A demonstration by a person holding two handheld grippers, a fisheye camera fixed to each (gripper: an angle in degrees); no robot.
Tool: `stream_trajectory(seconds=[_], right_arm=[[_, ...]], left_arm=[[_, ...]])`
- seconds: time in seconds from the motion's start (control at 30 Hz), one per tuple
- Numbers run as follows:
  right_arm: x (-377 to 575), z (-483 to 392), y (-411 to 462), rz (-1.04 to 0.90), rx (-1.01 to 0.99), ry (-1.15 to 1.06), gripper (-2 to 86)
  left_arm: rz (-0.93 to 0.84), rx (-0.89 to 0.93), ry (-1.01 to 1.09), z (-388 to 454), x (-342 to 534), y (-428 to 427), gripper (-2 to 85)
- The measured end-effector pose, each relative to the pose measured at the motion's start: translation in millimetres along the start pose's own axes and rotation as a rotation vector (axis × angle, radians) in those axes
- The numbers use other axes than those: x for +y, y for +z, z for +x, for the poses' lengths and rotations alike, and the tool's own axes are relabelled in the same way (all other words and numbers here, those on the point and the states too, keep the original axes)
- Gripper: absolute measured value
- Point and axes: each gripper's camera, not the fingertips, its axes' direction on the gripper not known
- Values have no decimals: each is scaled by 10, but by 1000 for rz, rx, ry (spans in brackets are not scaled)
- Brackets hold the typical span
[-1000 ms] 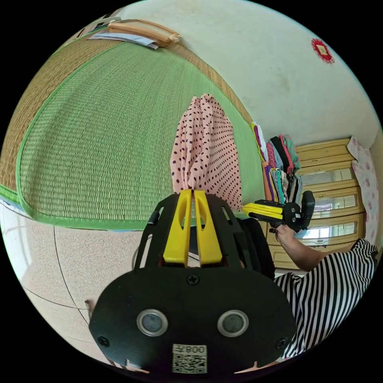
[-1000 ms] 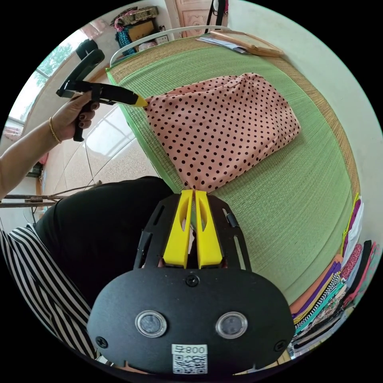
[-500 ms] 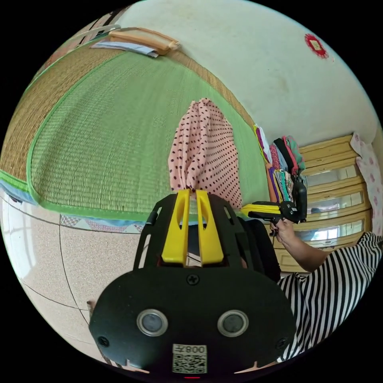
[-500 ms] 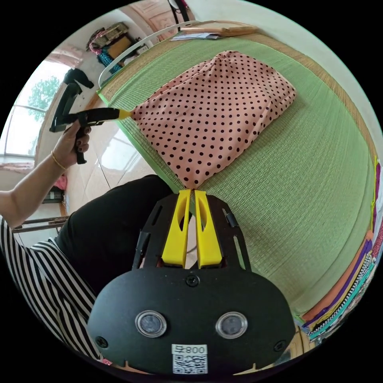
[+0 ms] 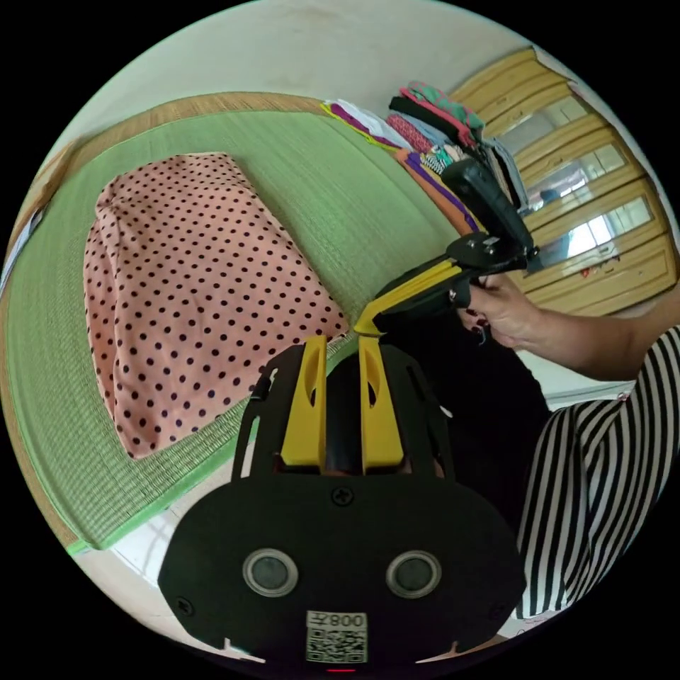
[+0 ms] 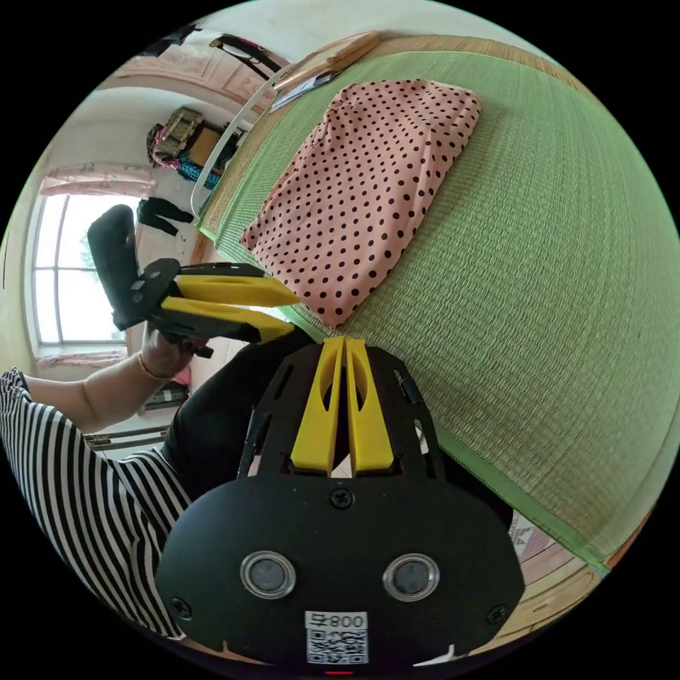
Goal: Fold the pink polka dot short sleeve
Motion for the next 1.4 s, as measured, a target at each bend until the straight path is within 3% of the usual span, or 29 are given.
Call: stream_trajectory(seconds=[0.17,0.53,0.93,1.4], right_arm=[[73,265,-336,34,-138,75,31],[201,885,-979,132,-478,262,84],[86,937,-1334,119,-600,255,37],[189,1055,-1707,122,-652,296,82]], left_arm=[[-89,-105,-19,-11,-21,507,23],[-60,-96,-36,-58,243,944,5],[-14,-84,-2,24,482,1104,71],[-31,-142,-26,55,705,929,5]])
